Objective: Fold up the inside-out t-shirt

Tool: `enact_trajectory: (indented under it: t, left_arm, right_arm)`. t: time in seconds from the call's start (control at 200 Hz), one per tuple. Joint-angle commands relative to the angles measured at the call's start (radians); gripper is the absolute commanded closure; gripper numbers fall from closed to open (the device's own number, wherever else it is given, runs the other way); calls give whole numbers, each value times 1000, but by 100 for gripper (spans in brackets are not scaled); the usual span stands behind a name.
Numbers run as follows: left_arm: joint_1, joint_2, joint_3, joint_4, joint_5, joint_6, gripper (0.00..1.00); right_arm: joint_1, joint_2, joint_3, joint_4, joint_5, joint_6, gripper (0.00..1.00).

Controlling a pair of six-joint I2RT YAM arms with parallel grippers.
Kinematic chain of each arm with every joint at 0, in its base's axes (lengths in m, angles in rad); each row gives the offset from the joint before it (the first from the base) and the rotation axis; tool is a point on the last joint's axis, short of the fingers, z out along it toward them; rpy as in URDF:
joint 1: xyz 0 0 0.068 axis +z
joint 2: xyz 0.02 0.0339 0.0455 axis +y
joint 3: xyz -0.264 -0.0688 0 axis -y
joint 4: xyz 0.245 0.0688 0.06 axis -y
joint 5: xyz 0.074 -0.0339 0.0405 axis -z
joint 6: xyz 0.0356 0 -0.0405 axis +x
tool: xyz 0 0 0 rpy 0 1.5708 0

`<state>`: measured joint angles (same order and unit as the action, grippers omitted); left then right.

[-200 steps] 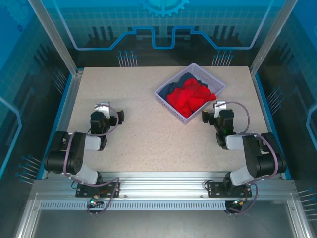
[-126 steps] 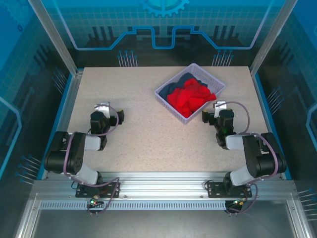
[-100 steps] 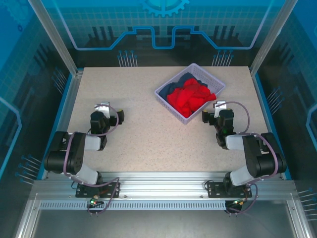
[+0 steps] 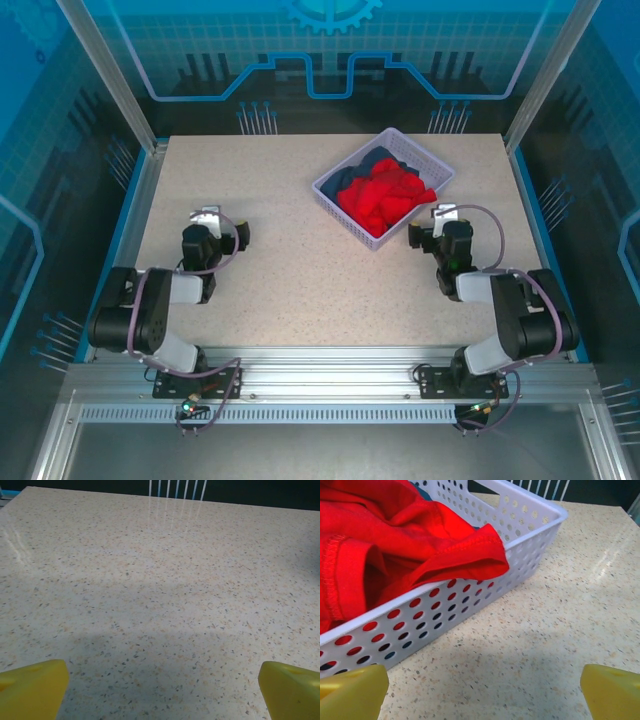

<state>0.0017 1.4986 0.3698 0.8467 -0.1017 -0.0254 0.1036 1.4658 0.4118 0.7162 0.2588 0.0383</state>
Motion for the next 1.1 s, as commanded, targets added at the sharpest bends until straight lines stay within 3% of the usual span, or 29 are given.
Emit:
enact_trajectory:
  t: [0.0,0.06,0.13,0.205,0.26,0.36,0.495,0.745,0.795,0.92,0.975,1.095]
  left_arm:
    - [3,-145,20,-103,-85,-25,1]
    - [3,-234,40,-203,-132,-63,1]
    - [10,-335,84,-362,-196,-214,1]
    - [12,-408,146,-520,-82,-280,1]
    - [8,-423,178,-576,43,-313,1]
    - [-45,-392,212,-564,202,-400,1]
    - [-170,-315,303,-614,233,-394,1]
    - [-248,-280,351,-692,204,-376,1]
    - [-249,-286,347,-697,199,-375,1]
    - [-249,-307,345,-732,172,-378,1]
    - [-250,-325,344,-759,147,-377,1]
    - [-249,-387,327,-811,47,-375,1]
  right_arm:
    - [-31,-159,81,-241,112,90,0]
    - [-89,-256,140,-421,130,214,0]
    - [-138,-361,170,-563,155,347,0]
    - [-134,-426,231,-692,91,370,0]
    - [-60,-415,286,-744,59,344,0]
    - [167,-252,451,-882,109,293,0]
    - [347,67,747,-1087,162,270,0]
    - [323,413,1009,-1177,115,313,2]
    - [314,460,1048,-1179,107,309,11]
    - [299,470,1125,-1185,11,264,67]
    - [308,411,1139,-1176,-4,225,85]
    - [349,199,1148,-1165,-6,159,91]
